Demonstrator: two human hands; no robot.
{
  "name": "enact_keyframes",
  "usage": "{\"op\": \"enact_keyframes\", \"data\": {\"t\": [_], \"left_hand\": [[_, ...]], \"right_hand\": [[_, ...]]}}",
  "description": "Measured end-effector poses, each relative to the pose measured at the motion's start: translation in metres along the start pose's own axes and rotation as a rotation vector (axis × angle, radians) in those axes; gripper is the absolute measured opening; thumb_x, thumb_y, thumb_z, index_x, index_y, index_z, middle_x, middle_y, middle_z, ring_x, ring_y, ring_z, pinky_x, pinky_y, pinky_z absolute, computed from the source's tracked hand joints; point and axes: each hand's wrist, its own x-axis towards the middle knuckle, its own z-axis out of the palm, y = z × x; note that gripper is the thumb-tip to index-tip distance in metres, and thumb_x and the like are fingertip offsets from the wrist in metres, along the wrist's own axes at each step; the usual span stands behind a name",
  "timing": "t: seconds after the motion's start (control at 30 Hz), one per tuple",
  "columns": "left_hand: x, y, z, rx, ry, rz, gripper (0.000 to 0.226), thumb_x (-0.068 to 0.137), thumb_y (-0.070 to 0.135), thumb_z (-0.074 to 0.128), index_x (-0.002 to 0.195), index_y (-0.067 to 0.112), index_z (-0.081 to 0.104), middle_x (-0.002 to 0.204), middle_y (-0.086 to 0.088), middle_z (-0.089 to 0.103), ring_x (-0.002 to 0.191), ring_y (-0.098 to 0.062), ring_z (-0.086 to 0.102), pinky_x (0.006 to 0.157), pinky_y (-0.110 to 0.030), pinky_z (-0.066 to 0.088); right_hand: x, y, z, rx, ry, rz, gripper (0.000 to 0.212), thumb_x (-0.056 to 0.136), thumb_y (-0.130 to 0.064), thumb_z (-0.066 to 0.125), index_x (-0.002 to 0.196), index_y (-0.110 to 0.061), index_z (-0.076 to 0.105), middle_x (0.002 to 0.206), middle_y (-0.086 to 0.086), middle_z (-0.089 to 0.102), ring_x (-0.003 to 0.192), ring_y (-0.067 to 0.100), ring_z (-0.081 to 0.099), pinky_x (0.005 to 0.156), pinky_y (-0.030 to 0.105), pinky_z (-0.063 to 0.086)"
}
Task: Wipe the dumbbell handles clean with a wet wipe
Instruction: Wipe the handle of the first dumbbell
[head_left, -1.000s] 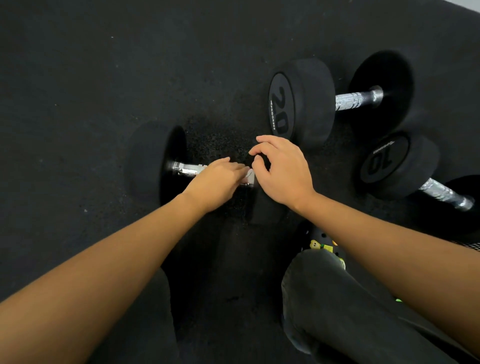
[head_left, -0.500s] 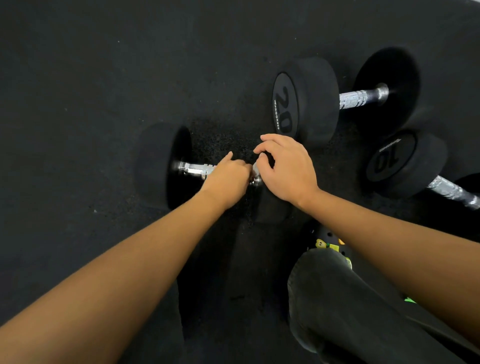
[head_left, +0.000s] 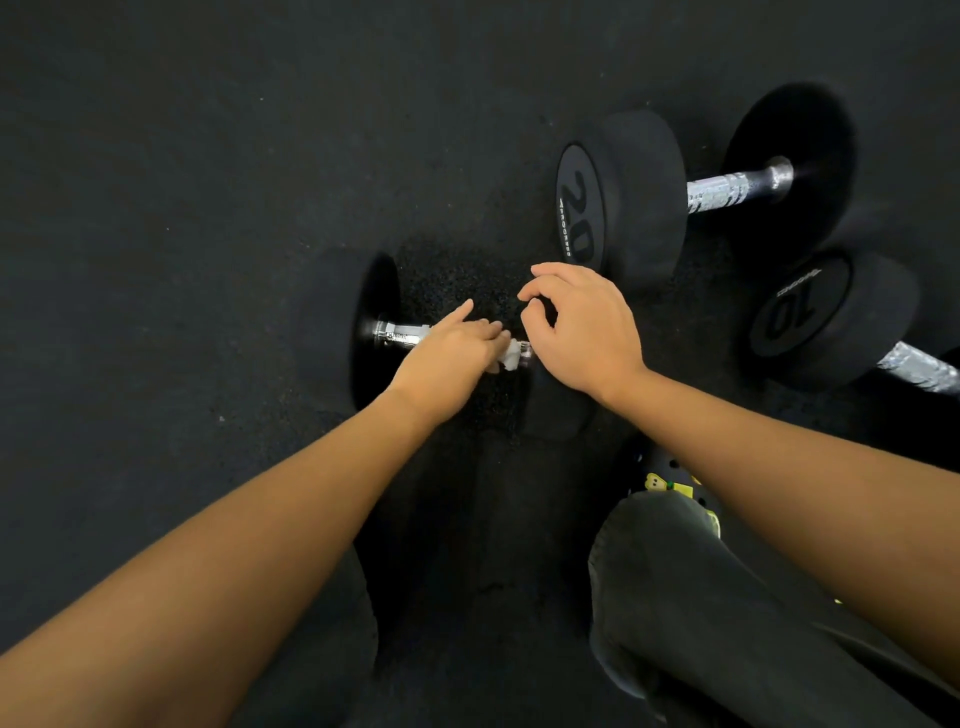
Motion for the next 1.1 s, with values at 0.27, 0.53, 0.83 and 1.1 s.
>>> {"op": "enact_keyframes", "data": {"t": [0.27, 0.53, 0.83, 1.1], "left_hand": [[0.006, 0.016, 0.011, -0.124, 0.143, -0.025, 0.030, 0.075, -0.007, 0.064, 0.104, 0.003, 0.067, 0.105, -0.010, 0.068, 0.099, -0.023, 0.064, 0.112, -0.038, 0.025], [-0.014, -0.010, 0.013, -0.122, 0.283, -0.044, 0.030, 0.071, 0.006, 0.070, 0.100, -0.003, 0.070, 0.101, -0.018, 0.071, 0.092, -0.029, 0.070, 0.097, -0.054, 0.033], [0.005, 0.023, 0.022, -0.244, 0.232, -0.091, 0.030, 0.074, -0.013, 0.058, 0.098, 0.000, 0.068, 0.105, -0.013, 0.068, 0.100, -0.029, 0.065, 0.111, -0.043, 0.025], [-0.013, 0.000, 0.023, -0.267, 0.331, -0.158, 0.033, 0.073, 0.004, 0.069, 0.106, -0.003, 0.068, 0.110, -0.019, 0.068, 0.103, -0.034, 0.065, 0.103, -0.048, 0.029]], "right_hand": [[0.001, 0.001, -0.001, -0.001, -0.006, -0.015, 0.024, 0.089, -0.019, 0.050, 0.100, -0.012, 0.070, 0.119, 0.003, 0.064, 0.118, 0.015, 0.052, 0.099, 0.029, 0.034], [-0.002, 0.001, 0.001, 0.018, 0.038, -0.032, 0.022, 0.084, -0.016, 0.053, 0.092, -0.009, 0.072, 0.106, 0.006, 0.069, 0.107, 0.019, 0.059, 0.093, 0.030, 0.039], [0.000, 0.001, 0.001, 0.007, 0.025, -0.034, 0.024, 0.086, -0.019, 0.050, 0.093, -0.011, 0.071, 0.107, 0.004, 0.068, 0.107, 0.017, 0.058, 0.093, 0.027, 0.038], [-0.002, 0.001, 0.002, 0.012, 0.028, -0.032, 0.024, 0.085, -0.018, 0.051, 0.094, -0.010, 0.072, 0.111, 0.005, 0.068, 0.111, 0.017, 0.057, 0.095, 0.028, 0.036]]}}
